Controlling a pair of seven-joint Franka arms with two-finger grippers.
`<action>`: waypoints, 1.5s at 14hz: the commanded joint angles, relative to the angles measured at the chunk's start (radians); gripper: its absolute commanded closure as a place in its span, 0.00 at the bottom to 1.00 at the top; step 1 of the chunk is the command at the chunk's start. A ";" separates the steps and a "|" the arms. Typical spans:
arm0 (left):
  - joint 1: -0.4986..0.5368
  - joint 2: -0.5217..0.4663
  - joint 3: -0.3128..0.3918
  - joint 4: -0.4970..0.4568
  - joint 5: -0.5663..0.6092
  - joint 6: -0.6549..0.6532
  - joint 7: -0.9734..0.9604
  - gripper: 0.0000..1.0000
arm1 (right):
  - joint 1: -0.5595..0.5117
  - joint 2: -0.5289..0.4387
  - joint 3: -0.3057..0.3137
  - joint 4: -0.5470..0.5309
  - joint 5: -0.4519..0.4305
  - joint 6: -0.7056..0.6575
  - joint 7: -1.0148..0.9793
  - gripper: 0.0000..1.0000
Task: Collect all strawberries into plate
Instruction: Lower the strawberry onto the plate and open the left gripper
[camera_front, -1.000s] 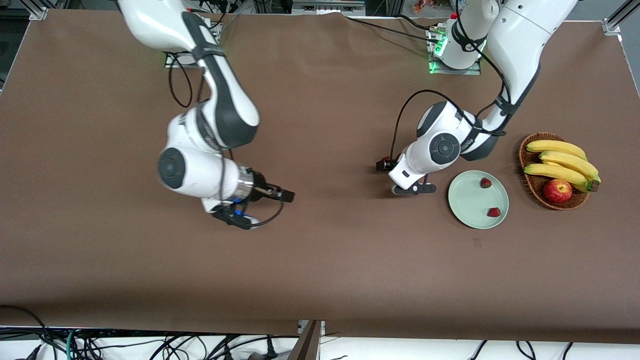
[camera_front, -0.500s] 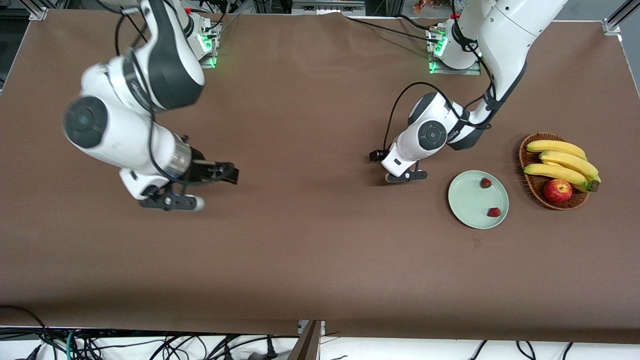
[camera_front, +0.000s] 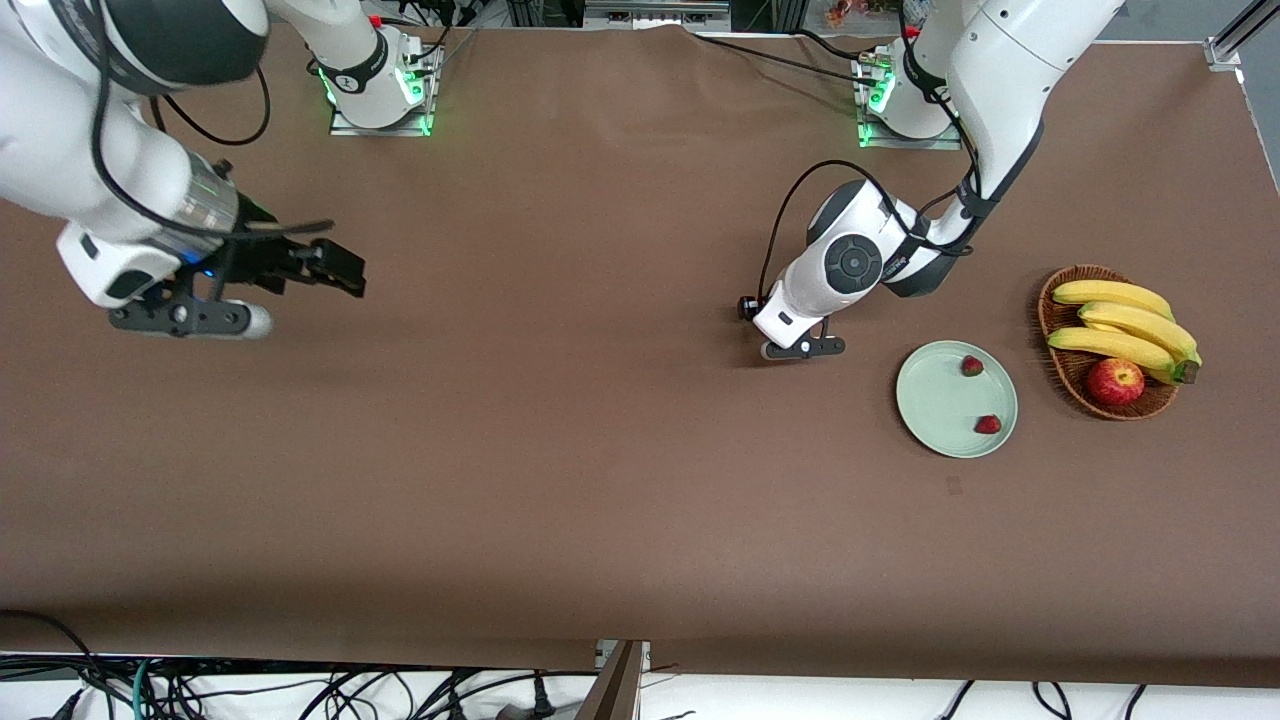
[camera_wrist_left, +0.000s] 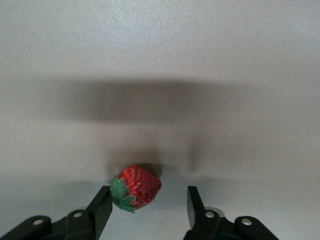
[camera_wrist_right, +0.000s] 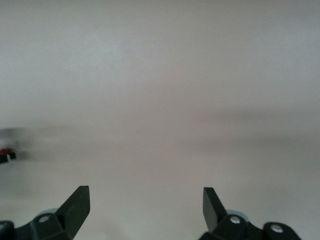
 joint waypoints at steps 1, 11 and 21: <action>0.000 -0.027 0.007 -0.025 0.001 0.012 -0.006 0.41 | -0.002 -0.138 -0.012 -0.160 -0.041 0.018 -0.070 0.00; 0.026 -0.062 0.015 -0.011 0.086 -0.011 0.001 0.82 | -0.344 -0.247 0.234 -0.274 -0.152 0.040 -0.242 0.00; 0.305 -0.094 0.021 0.211 0.212 -0.386 0.556 0.80 | -0.342 -0.243 0.254 -0.226 -0.202 0.064 -0.242 0.00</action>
